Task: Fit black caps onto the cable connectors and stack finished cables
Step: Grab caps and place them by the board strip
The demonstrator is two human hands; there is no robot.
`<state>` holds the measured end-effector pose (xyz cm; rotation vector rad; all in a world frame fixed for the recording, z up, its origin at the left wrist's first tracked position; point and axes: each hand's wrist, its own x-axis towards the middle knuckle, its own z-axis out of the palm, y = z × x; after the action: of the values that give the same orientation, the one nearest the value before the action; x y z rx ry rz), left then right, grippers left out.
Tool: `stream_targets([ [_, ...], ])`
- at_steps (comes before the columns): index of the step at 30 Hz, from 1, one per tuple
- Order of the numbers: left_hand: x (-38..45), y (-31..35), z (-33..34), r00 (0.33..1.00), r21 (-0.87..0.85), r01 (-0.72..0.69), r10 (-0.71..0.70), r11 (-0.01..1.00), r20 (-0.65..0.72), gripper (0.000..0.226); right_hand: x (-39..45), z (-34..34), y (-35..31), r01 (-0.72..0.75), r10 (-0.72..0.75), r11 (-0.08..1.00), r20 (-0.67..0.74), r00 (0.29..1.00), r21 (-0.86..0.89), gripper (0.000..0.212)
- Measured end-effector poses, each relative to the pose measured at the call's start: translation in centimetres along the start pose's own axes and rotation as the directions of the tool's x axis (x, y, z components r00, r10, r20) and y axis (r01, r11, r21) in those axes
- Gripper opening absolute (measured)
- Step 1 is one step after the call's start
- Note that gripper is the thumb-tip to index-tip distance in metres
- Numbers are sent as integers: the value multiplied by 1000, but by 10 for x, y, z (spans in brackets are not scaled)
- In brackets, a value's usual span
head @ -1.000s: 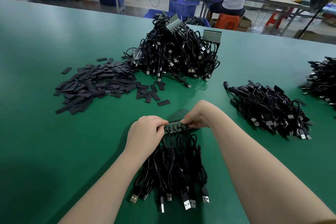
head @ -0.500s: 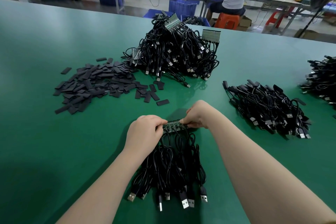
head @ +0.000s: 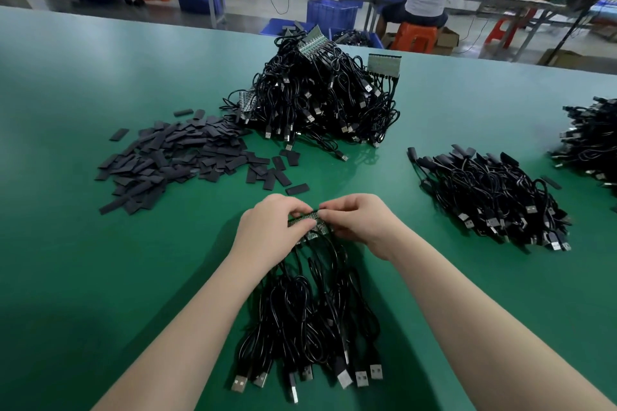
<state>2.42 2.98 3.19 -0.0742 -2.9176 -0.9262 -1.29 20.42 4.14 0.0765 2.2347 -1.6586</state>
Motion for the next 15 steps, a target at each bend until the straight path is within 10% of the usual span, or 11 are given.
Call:
stream_targets([
  [15,11,9,-15,990,-285,87,-50,955,133,12,-15,2,-10,223,-247,943,-69,967,-247,11],
])
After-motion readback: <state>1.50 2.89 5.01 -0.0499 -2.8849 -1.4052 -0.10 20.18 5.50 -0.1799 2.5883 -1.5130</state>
